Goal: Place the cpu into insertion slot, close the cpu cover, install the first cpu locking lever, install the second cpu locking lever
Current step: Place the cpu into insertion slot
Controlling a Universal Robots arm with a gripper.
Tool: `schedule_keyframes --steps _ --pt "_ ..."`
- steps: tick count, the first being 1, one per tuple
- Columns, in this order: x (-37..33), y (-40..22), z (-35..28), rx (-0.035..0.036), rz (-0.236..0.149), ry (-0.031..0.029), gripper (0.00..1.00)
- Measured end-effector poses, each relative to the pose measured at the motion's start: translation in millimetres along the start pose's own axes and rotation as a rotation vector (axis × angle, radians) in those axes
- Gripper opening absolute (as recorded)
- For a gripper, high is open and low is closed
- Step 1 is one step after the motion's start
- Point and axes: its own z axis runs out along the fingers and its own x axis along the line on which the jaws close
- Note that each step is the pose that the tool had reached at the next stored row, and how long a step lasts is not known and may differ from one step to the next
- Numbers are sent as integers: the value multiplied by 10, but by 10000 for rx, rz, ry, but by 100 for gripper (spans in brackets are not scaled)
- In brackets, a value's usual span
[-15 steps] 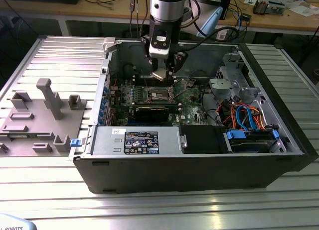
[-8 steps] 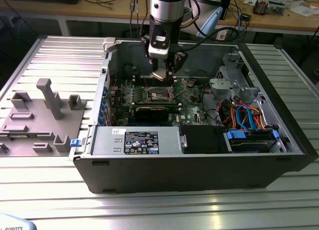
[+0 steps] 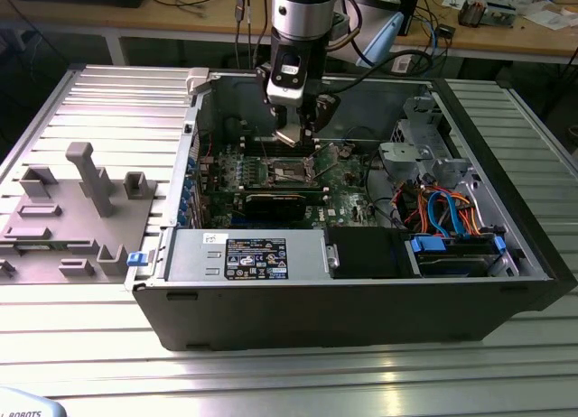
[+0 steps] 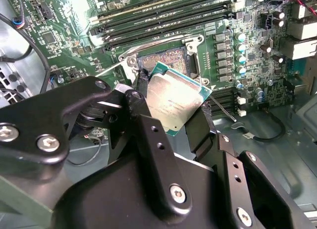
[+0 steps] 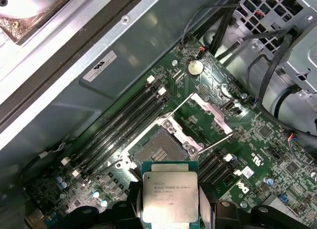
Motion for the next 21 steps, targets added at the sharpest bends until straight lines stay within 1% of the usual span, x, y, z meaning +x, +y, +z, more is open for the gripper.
schedule_keyframes --steps 7,21 --pt "0 0 0 -2 246 -9 55" --pt "0 0 0 -6 618 -23 55"
